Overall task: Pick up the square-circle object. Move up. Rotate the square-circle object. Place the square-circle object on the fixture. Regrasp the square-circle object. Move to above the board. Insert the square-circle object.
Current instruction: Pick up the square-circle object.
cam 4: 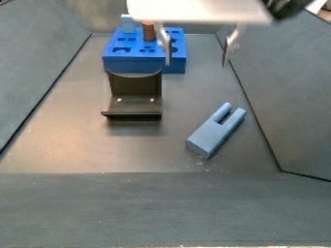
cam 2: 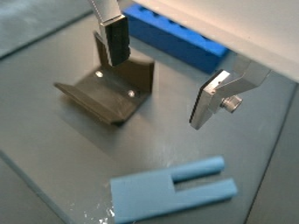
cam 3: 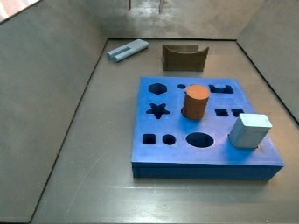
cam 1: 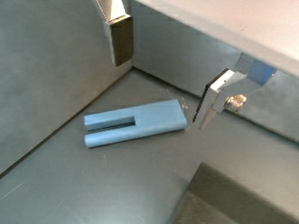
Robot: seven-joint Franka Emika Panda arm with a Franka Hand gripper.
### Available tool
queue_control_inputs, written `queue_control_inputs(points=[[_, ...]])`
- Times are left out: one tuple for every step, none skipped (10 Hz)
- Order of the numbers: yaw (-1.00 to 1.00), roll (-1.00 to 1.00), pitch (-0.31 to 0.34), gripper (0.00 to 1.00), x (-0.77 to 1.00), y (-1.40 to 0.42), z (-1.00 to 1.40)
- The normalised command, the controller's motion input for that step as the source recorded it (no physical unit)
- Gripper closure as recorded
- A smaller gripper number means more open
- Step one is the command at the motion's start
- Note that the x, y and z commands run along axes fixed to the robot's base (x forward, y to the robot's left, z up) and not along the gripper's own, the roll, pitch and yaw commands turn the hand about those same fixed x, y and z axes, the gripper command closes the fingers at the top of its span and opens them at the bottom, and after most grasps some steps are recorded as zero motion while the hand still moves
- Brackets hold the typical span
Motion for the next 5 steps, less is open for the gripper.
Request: queue_control_inputs(points=[[-0.56,-0.17,-0.063,0.00,-0.14,0.22,-0.70],[-0.47,-0.18,-0.130,0.00,-0.31,0.26,-0.68],[-0.44,-0.17,-0.160,0.00,-0.36,0.25,-0.66],[-0.47,-0.22,-0.141,0.00,-0.06,0.25,-0.57],[-0.48,-0.24,-0.170,0.00,0.00,0.23,-0.49]])
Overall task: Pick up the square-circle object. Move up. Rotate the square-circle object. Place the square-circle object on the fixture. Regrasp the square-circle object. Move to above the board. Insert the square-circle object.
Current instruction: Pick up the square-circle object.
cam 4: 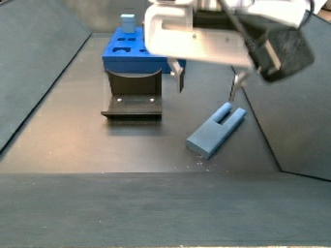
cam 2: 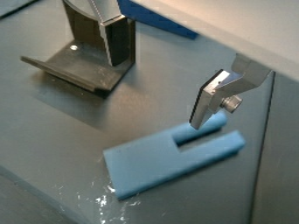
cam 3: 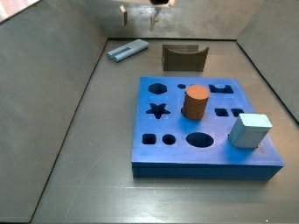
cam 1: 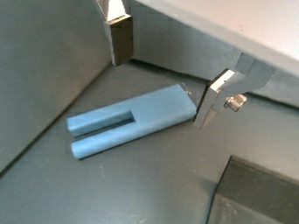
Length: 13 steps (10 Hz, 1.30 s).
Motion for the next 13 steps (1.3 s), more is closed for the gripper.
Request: queue_control_inputs(points=[[-0.49,-0.26,-0.196,0.00,0.00,0.19,-0.44],[-0.45,-0.27,-0.210,0.00,0.00,0.17,-0.43],[-0.40,-0.27,-0.234,0.00,-0.07,0.18,-0.41],[-0.31,-0.22,-0.260,0.00,-0.13,0.10,-0.46],[-0.19,-0.11,-0.246,0.00,-0.25,0.00,-0.41],[-0.14,-0.07,-0.197,0.00,-0.23,0.01,-0.33],[-0.09,-0.07,-0.179,0.00,-0.08,0.00,-0.37],[-0.08,-0.06,-0.219,0.00,-0.10,0.00,-0.45],[-0.04,-0.04,-0.241,0.00,-0.17,0.00,-0.47],[-0.04,-0.06,-0.250,0.00,-0.16,0.00,-0.47],[-0.04,-0.10,-0.227,0.00,-0.05,0.00,-0.39],[-0.03,-0.11,-0.209,0.00,-0.03,0.00,-0.30],[0.00,-0.05,-0.129,0.00,-0.01,0.00,-0.11]])
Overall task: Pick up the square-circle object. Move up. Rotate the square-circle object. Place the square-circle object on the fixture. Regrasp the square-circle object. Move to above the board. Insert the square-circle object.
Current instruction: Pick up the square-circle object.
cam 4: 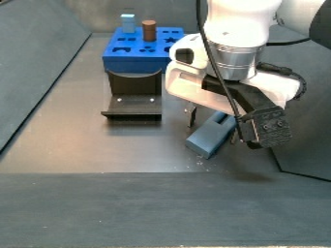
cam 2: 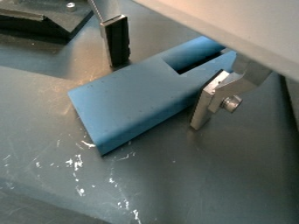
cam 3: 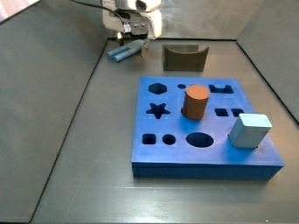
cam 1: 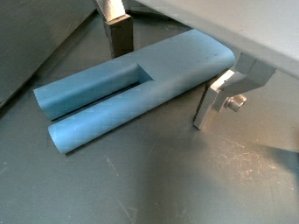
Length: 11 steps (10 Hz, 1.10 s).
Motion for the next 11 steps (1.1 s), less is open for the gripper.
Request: queue_control_inputs(points=[[0.00,-0.02,-0.027,0.00,0.00,0.00,-0.05],[-0.01,0.00,0.000,0.00,0.00,0.00,0.00],[0.00,0.00,0.000,0.00,0.00,0.00,0.00],[0.00,0.00,0.000,1.00,0.00,0.00,0.00],[0.00,0.00,0.000,1.00,0.00,0.00,0.00],[0.00,0.00,0.000,1.00,0.00,0.00,0.00],[0.00,0.00,0.000,1.00,0.00,0.00,0.00],[0.00,0.00,0.000,1.00,0.00,0.00,0.00],[0.00,0.00,0.000,1.00,0.00,0.00,0.00],[0.00,0.00,0.000,1.00,0.00,0.00,0.00],[0.00,0.00,0.000,1.00,0.00,0.00,0.00]])
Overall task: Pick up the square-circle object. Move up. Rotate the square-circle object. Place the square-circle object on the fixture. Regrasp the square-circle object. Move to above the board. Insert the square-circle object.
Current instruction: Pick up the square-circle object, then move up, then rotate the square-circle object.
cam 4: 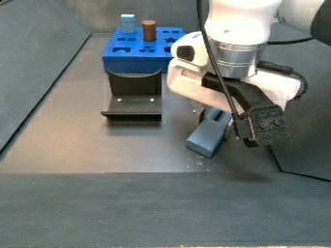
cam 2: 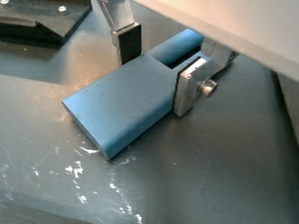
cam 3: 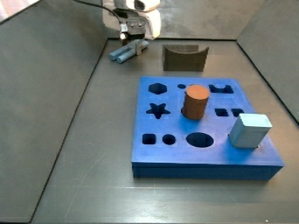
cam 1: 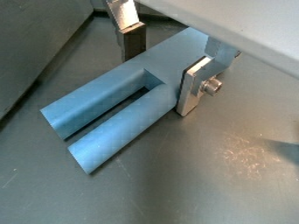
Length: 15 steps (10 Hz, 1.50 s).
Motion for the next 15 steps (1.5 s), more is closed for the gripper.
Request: queue_control_inputs(points=[[0.00,0.00,0.000,1.00,0.00,0.00,0.00],[0.00,0.00,0.000,1.00,0.00,0.00,0.00],[0.00,0.00,0.000,1.00,0.00,0.00,0.00],[0.00,0.00,0.000,1.00,0.00,0.00,0.83],[0.03,0.02,-0.016,1.00,0.00,0.06,0.81],[0.02,0.03,0.009,1.00,-0.01,0.06,0.68],[0.01,0.03,0.032,1.00,-0.01,0.03,0.55],[-0.01,0.04,0.060,1.00,-0.01,0.02,0.37],[-0.01,0.05,0.071,1.00,-0.02,0.01,0.23],[0.00,0.00,0.000,1.00,0.12,-0.57,0.83],[0.00,0.01,0.004,1.00,0.13,-0.57,0.79],[0.03,0.04,0.026,1.00,0.04,-0.37,0.65],[0.03,0.07,0.043,1.00,0.01,-0.16,0.49],[0.03,0.09,0.063,1.00,0.00,-0.11,0.36],[0.03,0.10,0.078,1.00,0.00,-0.08,0.22]])
